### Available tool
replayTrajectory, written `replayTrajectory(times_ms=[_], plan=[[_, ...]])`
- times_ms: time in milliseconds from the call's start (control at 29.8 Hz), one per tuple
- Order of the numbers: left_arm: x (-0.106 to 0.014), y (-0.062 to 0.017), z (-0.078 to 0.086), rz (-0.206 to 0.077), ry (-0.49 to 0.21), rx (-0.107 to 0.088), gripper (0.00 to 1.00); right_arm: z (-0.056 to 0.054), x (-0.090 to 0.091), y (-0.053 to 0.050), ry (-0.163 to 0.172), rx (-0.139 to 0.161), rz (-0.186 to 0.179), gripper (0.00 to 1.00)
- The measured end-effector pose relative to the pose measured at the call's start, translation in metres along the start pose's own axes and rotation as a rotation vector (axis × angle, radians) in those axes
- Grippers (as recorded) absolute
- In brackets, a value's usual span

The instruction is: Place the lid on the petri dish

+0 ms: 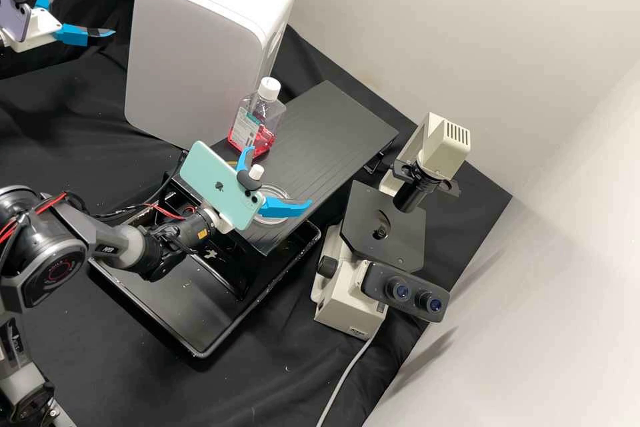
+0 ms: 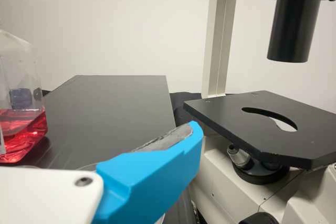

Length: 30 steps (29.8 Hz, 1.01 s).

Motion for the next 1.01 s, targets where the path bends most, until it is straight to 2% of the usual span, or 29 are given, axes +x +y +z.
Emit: replayTrajectory(times_ms=[101,268,335,436,536,637,771,871,1005], plan=[[-0.002,-0.0031,0.012,-0.004,-0.020,-0.022,1.00,0.000,0.000,0.000,0.000,0.000,0.000,1.00],[-0.011,-0.0122,0.043,-0.012,-0.127,-0.030,1.00,0.000,0.000,0.000,0.000,0.000,0.000,1.00],[-0.017,-0.0198,0.056,-0.003,-0.191,-0.024,1.00,0.000,0.000,0.000,0.000,0.000,0.000,1.00],[-0.025,-0.0323,0.066,-0.002,-0.242,-0.025,1.00,0.000,0.000,0.000,-0.002,0.000,-0.002,1.00],[-0.033,-0.0475,0.075,-0.054,-0.277,-0.038,1.00,0.000,0.000,0.000,-0.002,0.000,-0.002,1.00],[-0.042,-0.0601,0.083,-0.109,-0.314,-0.036,1.00,0.000,0.000,0.000,-0.002,0.000,-0.002,1.00],[-0.054,-0.0687,0.093,-0.151,-0.355,-0.035,1.00,0.000,0.000,0.000,-0.002,0.000,-0.002,1.00],[-0.062,-0.0735,0.098,-0.182,-0.379,-0.053,1.00,0.000,0.000,0.000,-0.002,0.000,-0.002,1.00],[-0.070,-0.0779,0.098,-0.218,-0.387,-0.092,1.00,0.000,0.000,0.000,-0.002,0.000,-0.002,1.00]])
